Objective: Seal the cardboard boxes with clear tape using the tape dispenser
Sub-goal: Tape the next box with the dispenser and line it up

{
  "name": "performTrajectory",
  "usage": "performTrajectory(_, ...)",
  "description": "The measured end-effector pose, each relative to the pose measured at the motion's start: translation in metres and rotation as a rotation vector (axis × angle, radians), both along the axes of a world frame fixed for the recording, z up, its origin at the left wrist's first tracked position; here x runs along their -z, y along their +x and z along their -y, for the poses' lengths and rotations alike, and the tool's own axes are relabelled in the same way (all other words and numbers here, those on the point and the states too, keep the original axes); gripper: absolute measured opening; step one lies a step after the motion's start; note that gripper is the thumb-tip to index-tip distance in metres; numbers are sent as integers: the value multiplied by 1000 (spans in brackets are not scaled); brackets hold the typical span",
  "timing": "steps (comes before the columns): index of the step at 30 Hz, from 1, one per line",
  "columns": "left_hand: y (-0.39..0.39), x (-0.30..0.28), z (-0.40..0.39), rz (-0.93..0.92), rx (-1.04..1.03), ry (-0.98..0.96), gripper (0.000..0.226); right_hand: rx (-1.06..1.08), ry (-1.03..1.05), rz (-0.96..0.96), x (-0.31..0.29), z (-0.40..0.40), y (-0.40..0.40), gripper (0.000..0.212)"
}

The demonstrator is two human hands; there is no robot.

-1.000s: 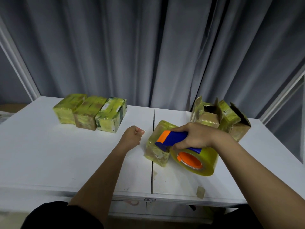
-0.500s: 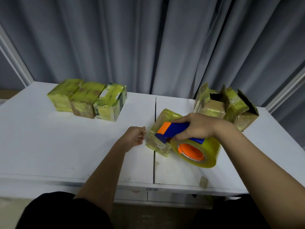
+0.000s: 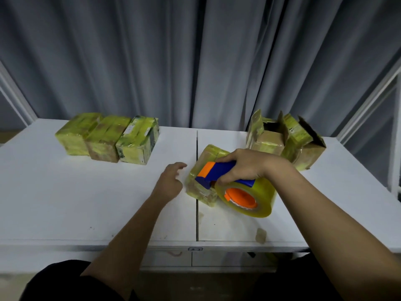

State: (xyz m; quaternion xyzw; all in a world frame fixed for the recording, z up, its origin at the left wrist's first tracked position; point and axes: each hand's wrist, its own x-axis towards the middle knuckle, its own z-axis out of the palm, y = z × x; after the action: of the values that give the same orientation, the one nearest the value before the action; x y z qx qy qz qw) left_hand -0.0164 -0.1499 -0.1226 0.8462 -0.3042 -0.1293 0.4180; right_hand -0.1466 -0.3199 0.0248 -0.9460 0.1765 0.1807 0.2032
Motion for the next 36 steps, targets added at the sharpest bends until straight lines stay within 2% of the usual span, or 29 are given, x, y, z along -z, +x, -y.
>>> performTrajectory(1,-2,-10,-1,51,86,-51,63,-3,-4,-2,0,0,0,72)
performTrajectory(3,-11,-29,0,162,332,-20,69,-6,1,-6,1,1,-1,71)
performTrajectory(5,-17,-35,5,128,486,-8,71,-11,7,-6,2,2,-1,76)
performTrajectory(7,-18,-32,7,13,467,-51,73,2,19,-10,3,5,-3,88)
performTrajectory(9,-18,-24,8,18,372,-46,76,41,47,-4,4,9,-6,92)
performTrajectory(11,-22,-17,11,75,310,-38,76,47,89,21,4,11,-10,78)
performTrajectory(14,-23,-12,19,191,203,-38,60,34,221,107,5,17,-19,56)
performTrajectory(17,-16,-11,24,314,150,-15,53,83,358,296,15,20,-26,48)
performTrajectory(19,-7,-12,29,378,133,27,52,136,349,417,23,14,-25,45)
performTrajectory(25,17,-12,32,239,203,17,66,149,231,543,34,9,-7,37)
performTrajectory(27,19,-9,31,201,214,2,68,110,172,547,33,9,-6,35)
performTrajectory(31,23,-2,34,208,214,-23,68,-14,97,395,26,10,-7,55)
performTrajectory(36,31,0,36,184,226,-37,79,-201,-178,216,17,3,6,72)
